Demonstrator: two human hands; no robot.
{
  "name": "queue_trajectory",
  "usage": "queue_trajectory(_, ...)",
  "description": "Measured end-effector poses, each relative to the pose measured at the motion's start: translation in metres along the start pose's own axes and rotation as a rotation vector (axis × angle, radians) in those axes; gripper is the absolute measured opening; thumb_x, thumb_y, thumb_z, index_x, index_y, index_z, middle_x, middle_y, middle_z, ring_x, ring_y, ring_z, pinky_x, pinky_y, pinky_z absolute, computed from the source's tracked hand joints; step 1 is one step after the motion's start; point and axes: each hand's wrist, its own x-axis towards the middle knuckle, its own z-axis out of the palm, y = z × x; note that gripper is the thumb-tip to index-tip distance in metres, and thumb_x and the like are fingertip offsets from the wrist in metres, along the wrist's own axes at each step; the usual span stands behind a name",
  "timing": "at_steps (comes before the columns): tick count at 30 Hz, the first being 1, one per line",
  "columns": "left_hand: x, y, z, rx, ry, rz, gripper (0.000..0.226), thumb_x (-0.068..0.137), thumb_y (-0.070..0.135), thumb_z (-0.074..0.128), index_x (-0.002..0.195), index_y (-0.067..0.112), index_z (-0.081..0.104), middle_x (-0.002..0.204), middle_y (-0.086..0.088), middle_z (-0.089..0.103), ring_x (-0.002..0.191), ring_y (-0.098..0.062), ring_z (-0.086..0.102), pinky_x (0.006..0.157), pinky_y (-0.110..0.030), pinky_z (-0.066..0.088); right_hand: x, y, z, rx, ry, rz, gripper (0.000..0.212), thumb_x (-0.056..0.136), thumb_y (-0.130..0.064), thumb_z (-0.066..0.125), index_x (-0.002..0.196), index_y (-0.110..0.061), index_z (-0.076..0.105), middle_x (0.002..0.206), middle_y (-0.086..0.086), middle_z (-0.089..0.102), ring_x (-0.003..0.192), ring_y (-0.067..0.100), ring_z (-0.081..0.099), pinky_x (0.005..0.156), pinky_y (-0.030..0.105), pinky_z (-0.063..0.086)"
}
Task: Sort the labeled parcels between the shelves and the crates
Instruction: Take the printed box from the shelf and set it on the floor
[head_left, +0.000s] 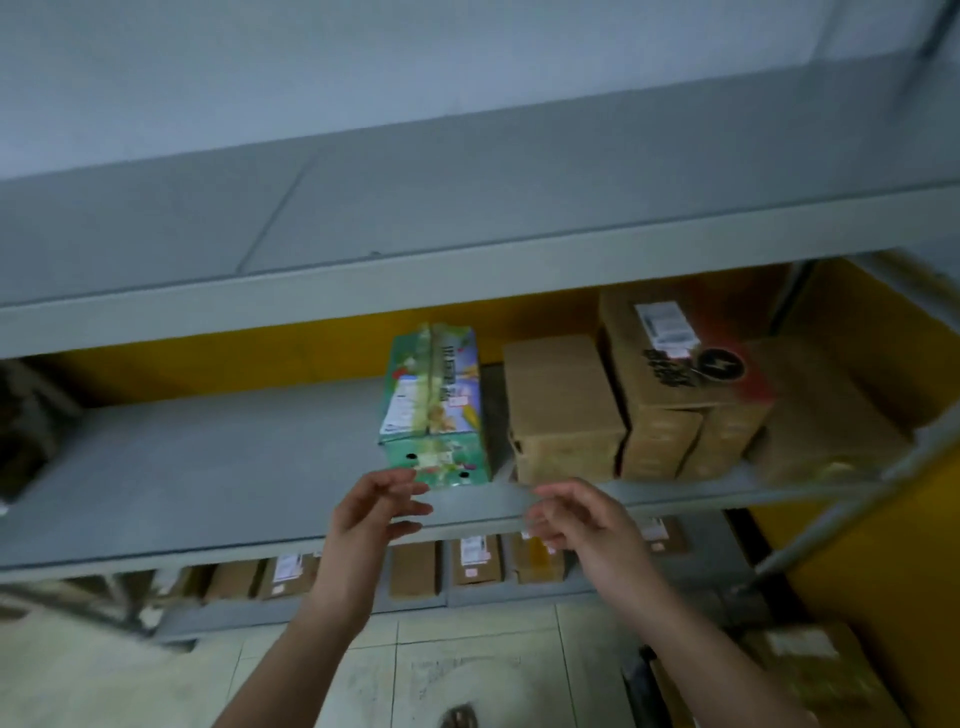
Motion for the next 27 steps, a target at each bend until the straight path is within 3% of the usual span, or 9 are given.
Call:
queue_trajectory(4, 0.049, -0.012, -0.035, 0.021, 0.042, -0.088, 0.018, 0.099, 0.002, 0.053, 0.112, 0.002, 0.066, 0.108, -0.018, 0.072, 0.100, -0.035, 0.069, 0.090, -0.048, 0.054, 0.053, 0.007, 0.036, -0.129, 0.000, 0.042, 0.018, 0.098, -0.014, 0.059, 0.109, -0.025, 0.067, 0.108, -0.007, 0.071, 0.104, 0.010, 0.066, 0.093, 0.032, 0.054)
queue_trajectory(8, 0.117, -0.025, -0.063, 0.133, 0.036, -0.143, 0.016, 0.097, 0.010, 0.061, 0.113, 0.010, 0.064, 0.112, -0.013, 0.068, 0.109, -0.032, 0.065, 0.094, -0.046, 0.053, 0.115, 0.007, 0.070, -0.186, 0.050, 0.141, 0.030, 0.100, -0.021, 0.058, 0.129, -0.019, 0.058, 0.126, -0.005, 0.059, 0.117, 0.013, 0.056, 0.100, 0.027, 0.042)
queue_trajectory(12, 0.189, -0.039, -0.071, 0.291, 0.003, -0.240, 0.048, 0.092, 0.030, 0.072, 0.134, 0.014, 0.054, 0.137, -0.009, 0.058, 0.121, -0.029, 0.057, 0.104, -0.044, 0.047, 0.179, 0.021, 0.100, -0.216, 0.067, 0.292, 0.055, 0.100, -0.035, 0.056, 0.149, -0.016, 0.040, 0.148, 0.001, 0.049, 0.132, 0.018, 0.049, 0.111, 0.036, 0.040)
queue_trajectory(15, 0.225, -0.048, -0.063, 0.377, -0.080, -0.344, 0.076, 0.089, 0.047, 0.071, 0.150, 0.015, 0.040, 0.153, -0.010, 0.044, 0.136, -0.030, 0.047, 0.104, -0.037, 0.038, 0.209, 0.028, 0.118, -0.274, 0.118, 0.405, 0.068, 0.099, -0.045, 0.053, 0.155, -0.016, 0.027, 0.157, 0.007, 0.037, 0.138, 0.028, 0.043, 0.108, 0.037, 0.040)
queue_trajectory(18, 0.250, -0.063, -0.056, 0.399, -0.172, -0.433, 0.092, 0.086, 0.057, 0.070, 0.156, 0.013, 0.030, 0.157, -0.012, 0.040, 0.139, -0.031, 0.044, 0.110, -0.039, 0.034, 0.230, 0.034, 0.129, -0.309, 0.164, 0.454, 0.070, 0.097, -0.049, 0.054, 0.154, -0.015, 0.032, 0.155, 0.009, 0.040, 0.134, 0.032, 0.045, 0.102, 0.035, 0.043)
queue_trajectory(20, 0.259, -0.075, -0.054, 0.376, -0.208, -0.471, 0.097, 0.080, 0.065, 0.072, 0.154, 0.013, 0.035, 0.152, -0.011, 0.047, 0.134, -0.031, 0.050, 0.112, -0.041, 0.037, 0.238, 0.038, 0.133, -0.274, 0.198, 0.473, 0.065, 0.098, -0.045, 0.056, 0.151, -0.013, 0.036, 0.151, 0.010, 0.044, 0.134, 0.032, 0.045, 0.097, 0.030, 0.038)
queue_trajectory(21, 0.261, -0.081, -0.054, 0.353, -0.222, -0.484, 0.092, 0.079, 0.065, 0.072, 0.150, 0.014, 0.042, 0.147, -0.010, 0.053, 0.129, -0.029, 0.054, 0.111, -0.042, 0.040, 0.240, 0.042, 0.134, -0.256, 0.210, 0.476, 0.061, 0.098, -0.043, 0.057, 0.148, -0.013, 0.040, 0.147, 0.010, 0.047, 0.132, 0.032, 0.047, 0.095, 0.029, 0.038)
queue_trajectory(24, 0.260, -0.094, -0.057, 0.207, -0.252, -0.474, 0.051, 0.090, 0.044, 0.070, 0.132, 0.018, 0.059, 0.128, -0.006, 0.068, 0.114, -0.024, 0.065, 0.108, -0.042, 0.046, 0.242, 0.052, 0.134, -0.261, 0.226, 0.454, 0.058, 0.092, -0.046, 0.064, 0.139, -0.015, 0.051, 0.137, 0.009, 0.057, 0.121, 0.030, 0.056, 0.096, 0.035, 0.047)
queue_trajectory(27, 0.244, -0.093, -0.066, 0.176, -0.263, -0.403, 0.045, 0.090, 0.040, 0.071, 0.130, 0.022, 0.063, 0.120, 0.001, 0.072, 0.112, -0.022, 0.067, 0.110, -0.046, 0.046, 0.226, 0.056, 0.136, -0.283, 0.234, 0.394, 0.063, 0.087, -0.050, 0.069, 0.136, -0.013, 0.054, 0.131, 0.010, 0.061, 0.116, 0.028, 0.059, 0.091, 0.033, 0.047)
